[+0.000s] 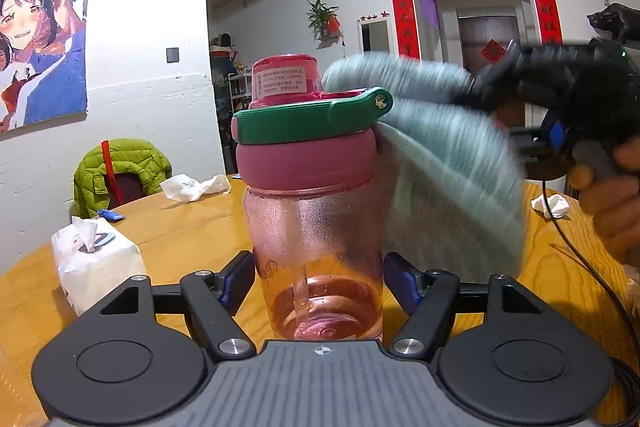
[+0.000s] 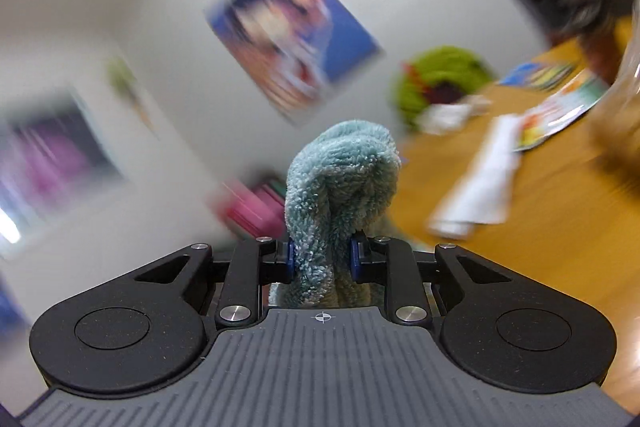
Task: Clean container
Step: 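Hold the bottle with the left gripper while the right gripper rubs the towel along its side, then hold the bottle with the left gripper while the right gripper wipes its shoulder with the towel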
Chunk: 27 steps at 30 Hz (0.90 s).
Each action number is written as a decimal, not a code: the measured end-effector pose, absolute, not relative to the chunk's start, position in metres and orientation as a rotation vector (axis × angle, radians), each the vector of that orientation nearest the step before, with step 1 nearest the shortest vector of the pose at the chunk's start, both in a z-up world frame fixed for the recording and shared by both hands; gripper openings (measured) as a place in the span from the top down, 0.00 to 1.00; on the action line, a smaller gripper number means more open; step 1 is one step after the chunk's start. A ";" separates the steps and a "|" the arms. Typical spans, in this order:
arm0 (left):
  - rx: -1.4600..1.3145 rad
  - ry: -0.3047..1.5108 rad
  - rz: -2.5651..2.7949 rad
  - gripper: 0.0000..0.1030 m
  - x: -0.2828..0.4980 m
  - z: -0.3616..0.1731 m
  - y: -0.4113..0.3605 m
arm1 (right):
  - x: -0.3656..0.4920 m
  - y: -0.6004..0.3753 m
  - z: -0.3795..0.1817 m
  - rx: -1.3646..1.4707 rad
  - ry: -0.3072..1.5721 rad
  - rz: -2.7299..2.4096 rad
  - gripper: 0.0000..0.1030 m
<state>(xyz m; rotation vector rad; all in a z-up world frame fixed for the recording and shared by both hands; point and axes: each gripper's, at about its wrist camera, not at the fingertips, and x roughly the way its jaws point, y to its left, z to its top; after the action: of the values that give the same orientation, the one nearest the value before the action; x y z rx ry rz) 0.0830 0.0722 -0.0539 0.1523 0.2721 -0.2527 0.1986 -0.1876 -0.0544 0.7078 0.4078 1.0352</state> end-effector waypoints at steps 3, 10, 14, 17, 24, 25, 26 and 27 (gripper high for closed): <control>0.155 0.270 -0.249 0.33 0.084 -0.054 0.073 | 0.216 -0.189 -0.075 0.860 0.530 1.070 0.76; 0.156 0.269 -0.241 0.33 0.085 -0.055 0.073 | 0.232 -0.156 -0.105 0.645 0.825 0.859 0.75; 0.155 0.270 -0.241 0.33 0.085 -0.054 0.073 | 0.219 -0.160 -0.087 0.615 0.716 0.881 0.75; 0.159 0.269 -0.240 0.33 0.085 -0.055 0.073 | 0.209 -0.180 -0.073 0.741 0.566 1.005 0.75; 0.153 0.267 -0.235 0.33 0.086 -0.055 0.073 | 0.222 -0.161 -0.094 0.645 0.789 0.881 0.73; 0.152 0.267 -0.236 0.33 0.086 -0.055 0.073 | 0.223 -0.156 -0.097 0.613 0.812 0.858 0.73; 0.151 0.266 -0.237 0.33 0.087 -0.055 0.074 | 0.223 -0.154 -0.097 0.589 0.808 0.849 0.73; 0.150 0.266 -0.240 0.33 0.088 -0.055 0.074 | 0.222 -0.153 -0.095 0.572 0.798 0.845 0.73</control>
<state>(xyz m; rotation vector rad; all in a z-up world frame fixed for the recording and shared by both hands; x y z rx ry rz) 0.0877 0.0736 -0.0555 0.1502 0.2655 -0.2400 0.2217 -0.1534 -0.0945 0.5719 0.7978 0.8452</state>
